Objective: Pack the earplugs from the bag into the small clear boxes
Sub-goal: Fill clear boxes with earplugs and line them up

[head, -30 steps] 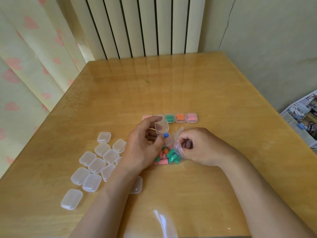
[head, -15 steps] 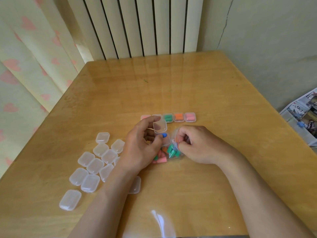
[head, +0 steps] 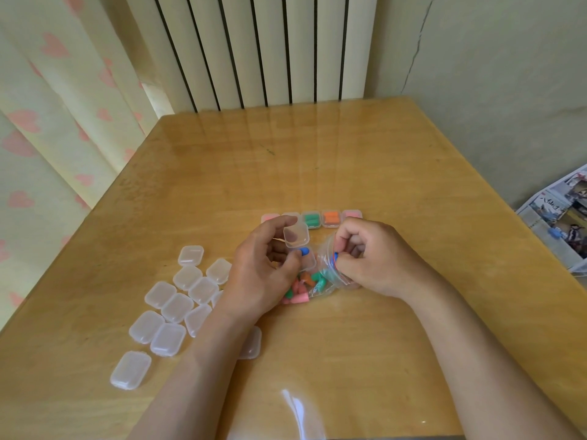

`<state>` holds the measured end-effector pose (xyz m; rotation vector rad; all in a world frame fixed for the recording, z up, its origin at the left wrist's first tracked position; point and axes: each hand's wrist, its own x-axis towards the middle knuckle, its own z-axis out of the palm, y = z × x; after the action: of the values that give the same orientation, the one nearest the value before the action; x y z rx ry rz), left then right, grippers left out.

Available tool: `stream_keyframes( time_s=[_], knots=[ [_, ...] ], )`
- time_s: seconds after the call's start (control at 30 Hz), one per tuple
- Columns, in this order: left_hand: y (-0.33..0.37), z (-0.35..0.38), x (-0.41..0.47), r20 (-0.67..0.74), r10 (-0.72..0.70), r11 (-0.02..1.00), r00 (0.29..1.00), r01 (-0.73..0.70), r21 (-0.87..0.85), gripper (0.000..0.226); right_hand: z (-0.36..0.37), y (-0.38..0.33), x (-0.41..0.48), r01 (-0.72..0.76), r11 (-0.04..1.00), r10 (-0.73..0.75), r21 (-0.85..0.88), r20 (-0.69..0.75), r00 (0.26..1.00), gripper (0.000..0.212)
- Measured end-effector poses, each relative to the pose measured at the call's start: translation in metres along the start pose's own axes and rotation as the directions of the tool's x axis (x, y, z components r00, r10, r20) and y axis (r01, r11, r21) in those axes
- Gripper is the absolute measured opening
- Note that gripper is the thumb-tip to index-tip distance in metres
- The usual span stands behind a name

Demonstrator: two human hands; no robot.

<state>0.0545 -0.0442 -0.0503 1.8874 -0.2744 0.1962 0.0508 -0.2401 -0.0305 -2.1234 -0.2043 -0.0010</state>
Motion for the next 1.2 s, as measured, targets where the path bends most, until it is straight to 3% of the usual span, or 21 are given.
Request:
stream_keyframes(
  time_s=[0.27,0.57,0.87,1.07,1.2],
  knots=[
    [-0.001,-0.001,0.000,-0.010,-0.008,1.000,1.000,0.008,0.000,0.048,-0.005,-0.005,0.000,-0.020,0.982,0.024,0.190,-0.015,1.000,0.028],
    [0.002,-0.001,0.000,-0.011,-0.010,1.000,1.000,0.009,-0.015,0.048,-0.008,-0.004,0.004,0.054,0.866,0.035,0.497,-0.168,0.985,0.040],
    [0.001,-0.001,0.000,-0.014,-0.011,0.999,1.000,0.011,-0.047,0.050,0.004,-0.007,0.000,0.184,0.897,-0.126,0.401,-0.165,0.978,0.023],
    [-0.005,-0.001,0.001,-0.054,-0.008,1.000,0.999,0.008,-0.006,0.043,0.003,-0.009,-0.001,0.174,0.867,-0.115,0.468,-0.153,0.982,0.019],
    [-0.006,-0.003,0.002,-0.126,-0.037,0.998,0.991,0.029,-0.063,0.033,0.014,-0.006,0.001,0.188,0.903,-0.127,0.386,-0.178,0.976,0.015]
  ],
)
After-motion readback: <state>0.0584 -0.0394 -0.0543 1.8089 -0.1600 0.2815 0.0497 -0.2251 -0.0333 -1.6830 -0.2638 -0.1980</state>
